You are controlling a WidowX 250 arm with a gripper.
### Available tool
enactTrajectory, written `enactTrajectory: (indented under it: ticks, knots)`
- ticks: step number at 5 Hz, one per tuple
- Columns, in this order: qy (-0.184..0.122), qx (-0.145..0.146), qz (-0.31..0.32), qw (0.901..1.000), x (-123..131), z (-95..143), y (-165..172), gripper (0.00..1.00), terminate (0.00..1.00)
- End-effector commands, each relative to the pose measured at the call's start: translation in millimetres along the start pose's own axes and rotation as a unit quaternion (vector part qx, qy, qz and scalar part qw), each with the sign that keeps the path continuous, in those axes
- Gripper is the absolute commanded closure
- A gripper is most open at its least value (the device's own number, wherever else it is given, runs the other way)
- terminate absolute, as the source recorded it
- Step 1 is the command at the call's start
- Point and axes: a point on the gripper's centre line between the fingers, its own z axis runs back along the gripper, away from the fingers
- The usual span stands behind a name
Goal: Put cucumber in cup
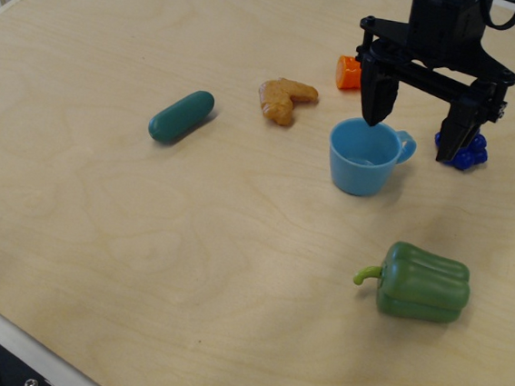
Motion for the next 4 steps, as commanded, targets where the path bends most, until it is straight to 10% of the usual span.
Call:
enactTrajectory:
  ticks: [1,4]
  knots:
    - [0.0,0.0,0.0,1.0,0,0,0,0.0,0.0]
    - [-0.01,0.044,0.079,0.9959,-32,1,114,0.0,0.0]
